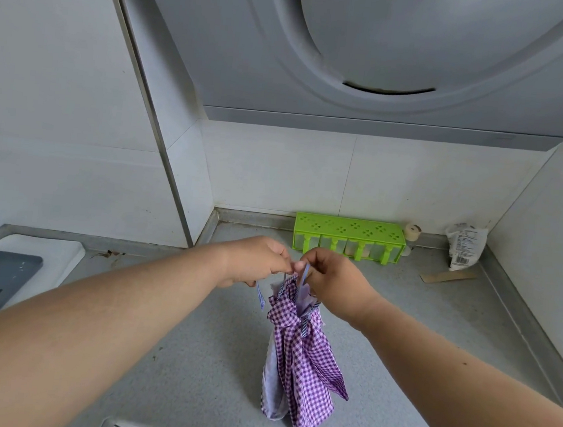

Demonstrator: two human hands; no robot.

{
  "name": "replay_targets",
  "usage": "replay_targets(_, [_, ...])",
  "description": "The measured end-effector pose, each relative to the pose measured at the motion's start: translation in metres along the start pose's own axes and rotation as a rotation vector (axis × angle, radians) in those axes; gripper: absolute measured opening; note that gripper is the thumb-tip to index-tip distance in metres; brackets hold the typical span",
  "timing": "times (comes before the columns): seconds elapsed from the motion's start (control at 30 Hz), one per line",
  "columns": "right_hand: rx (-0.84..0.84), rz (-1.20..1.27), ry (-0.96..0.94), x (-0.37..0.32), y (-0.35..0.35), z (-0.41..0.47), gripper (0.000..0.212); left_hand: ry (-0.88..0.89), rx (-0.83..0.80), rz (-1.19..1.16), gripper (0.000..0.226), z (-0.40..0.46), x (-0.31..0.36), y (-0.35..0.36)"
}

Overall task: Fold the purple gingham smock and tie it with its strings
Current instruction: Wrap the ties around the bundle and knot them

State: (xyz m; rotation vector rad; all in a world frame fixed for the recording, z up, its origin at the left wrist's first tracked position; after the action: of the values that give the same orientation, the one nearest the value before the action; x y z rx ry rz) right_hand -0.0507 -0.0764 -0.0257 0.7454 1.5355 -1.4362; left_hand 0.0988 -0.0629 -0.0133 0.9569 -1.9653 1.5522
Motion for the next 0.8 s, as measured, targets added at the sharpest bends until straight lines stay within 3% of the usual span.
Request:
replay_targets(0.1, [0.07,0.216,0.126,0.009,-0.002,0.002,0.023,-0.043,-0.009,-0.083,0.02,0.002,-0.01,0.003])
replay_targets(0.2, [0.072,0.377,0.195,0.011,-0.001,0.001,0.027,-0.025,0.02,-0.065,0.013,0.001,-0.012,0.003])
replay_targets(0.4, [0.005,0.487,0.284,0.014,0.01,-0.004,0.033,0.136,0.134,0.26,0.018,0.005,-0.014,-0.005])
replay_targets(0.53, [0.001,0.589,0.368,0.023,0.014,-0.003,0.032,0.081,0.141,0.13,0.032,0.006,-0.025,-0.001])
replay_targets(0.7, [-0.044,0.464,0.338,0.025,0.013,-0.006,0.032,-0.045,0.155,-0.218,0.047,0.006,-0.032,0.003])
replay_targets(0.8, [-0.06,0.44,0.378,0.027,0.014,-0.008,0.032,-0.14,0.103,-0.414,0.044,0.004,-0.035,0.014])
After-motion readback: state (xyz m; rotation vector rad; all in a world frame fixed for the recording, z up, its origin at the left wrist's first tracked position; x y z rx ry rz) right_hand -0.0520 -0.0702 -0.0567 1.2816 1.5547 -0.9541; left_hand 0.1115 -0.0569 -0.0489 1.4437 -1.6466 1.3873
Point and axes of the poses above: each hand's wrist, its own z-axis towards the middle knuckle, its own y-axis out of the palm, x = y × z, the point moved 8 cm from there along z, towards the middle knuckle, and after that the axes turned 15 degrees about x, right-handed, at the moved point
